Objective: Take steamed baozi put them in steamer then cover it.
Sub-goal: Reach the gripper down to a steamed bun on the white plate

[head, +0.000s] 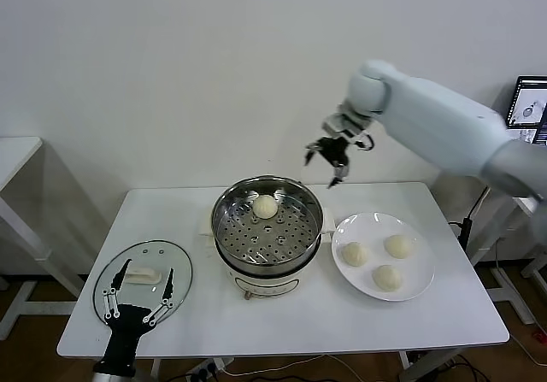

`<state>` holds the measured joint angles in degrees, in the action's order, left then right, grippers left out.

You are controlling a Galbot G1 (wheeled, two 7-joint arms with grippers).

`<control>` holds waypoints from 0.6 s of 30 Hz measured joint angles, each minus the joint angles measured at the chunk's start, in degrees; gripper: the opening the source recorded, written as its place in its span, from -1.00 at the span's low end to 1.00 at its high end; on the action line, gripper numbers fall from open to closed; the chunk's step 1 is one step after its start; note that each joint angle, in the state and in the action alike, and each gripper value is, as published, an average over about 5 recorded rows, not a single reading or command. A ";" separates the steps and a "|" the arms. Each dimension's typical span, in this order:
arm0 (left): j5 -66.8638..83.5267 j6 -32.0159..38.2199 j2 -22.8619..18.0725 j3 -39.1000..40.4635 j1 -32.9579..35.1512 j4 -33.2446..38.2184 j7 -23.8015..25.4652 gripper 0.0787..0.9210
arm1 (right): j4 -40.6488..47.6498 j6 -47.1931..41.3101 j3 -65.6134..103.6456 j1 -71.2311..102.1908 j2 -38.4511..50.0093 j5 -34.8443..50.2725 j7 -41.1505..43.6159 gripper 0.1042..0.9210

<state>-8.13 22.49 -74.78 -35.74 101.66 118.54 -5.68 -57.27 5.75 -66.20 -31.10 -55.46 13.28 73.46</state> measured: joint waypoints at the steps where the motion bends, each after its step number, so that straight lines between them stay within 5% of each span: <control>1: 0.00 -0.04 0.00 0.05 -0.06 -0.02 -0.02 0.77 | -0.24 -1.02 -0.73 0.31 1.02 0.79 -0.18 0.76; 18: -0.26 -0.27 -0.34 -0.05 0.32 -0.12 -0.32 0.77 | 1.01 -9.17 -3.45 11.28 4.84 5.36 -6.35 0.76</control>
<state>-8.39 22.22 -75.12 -35.80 101.98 118.41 -6.00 -56.26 -3.42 -69.64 -19.81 -50.63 18.63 67.11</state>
